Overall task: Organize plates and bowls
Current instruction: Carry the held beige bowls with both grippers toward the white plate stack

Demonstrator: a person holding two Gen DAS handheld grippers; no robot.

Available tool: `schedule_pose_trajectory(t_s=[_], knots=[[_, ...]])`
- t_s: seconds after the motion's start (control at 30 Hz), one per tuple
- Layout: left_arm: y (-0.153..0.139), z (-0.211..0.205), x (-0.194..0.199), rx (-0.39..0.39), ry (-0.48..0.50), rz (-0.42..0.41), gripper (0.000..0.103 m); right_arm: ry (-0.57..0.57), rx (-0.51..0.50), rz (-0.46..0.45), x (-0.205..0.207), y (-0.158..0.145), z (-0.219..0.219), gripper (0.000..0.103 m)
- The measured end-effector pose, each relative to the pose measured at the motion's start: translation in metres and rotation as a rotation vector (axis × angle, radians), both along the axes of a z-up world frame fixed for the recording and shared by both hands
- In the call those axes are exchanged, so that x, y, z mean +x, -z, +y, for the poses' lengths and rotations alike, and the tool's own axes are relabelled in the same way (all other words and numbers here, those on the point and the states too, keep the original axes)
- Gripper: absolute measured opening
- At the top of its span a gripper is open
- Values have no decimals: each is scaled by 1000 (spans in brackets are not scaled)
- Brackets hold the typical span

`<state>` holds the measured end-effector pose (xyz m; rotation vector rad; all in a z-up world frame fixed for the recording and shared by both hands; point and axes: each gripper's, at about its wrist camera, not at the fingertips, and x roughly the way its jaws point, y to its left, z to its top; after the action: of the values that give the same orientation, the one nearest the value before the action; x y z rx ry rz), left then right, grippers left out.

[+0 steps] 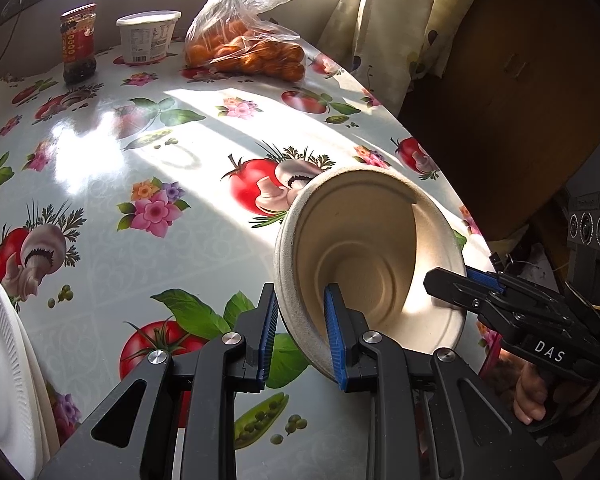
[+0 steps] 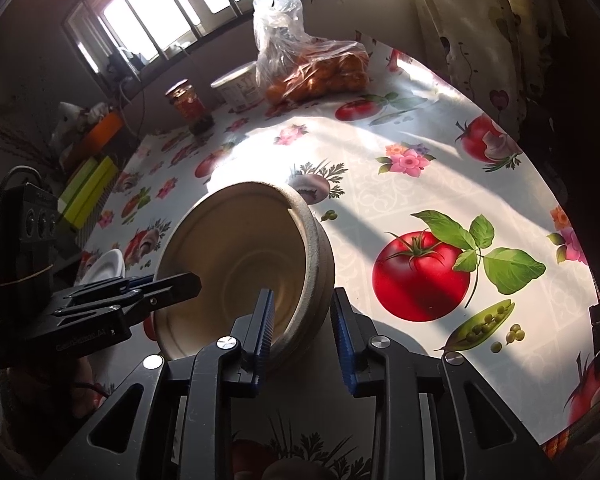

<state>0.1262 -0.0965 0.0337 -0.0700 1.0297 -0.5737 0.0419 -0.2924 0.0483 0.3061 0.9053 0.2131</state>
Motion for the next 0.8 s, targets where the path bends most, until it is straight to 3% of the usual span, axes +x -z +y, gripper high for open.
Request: schedule_pose_trajectory(t_s=[0.8], knots=[[-25, 25, -9, 7, -77, -38, 25, -53, -8, -10, 11, -21, 26, 28]])
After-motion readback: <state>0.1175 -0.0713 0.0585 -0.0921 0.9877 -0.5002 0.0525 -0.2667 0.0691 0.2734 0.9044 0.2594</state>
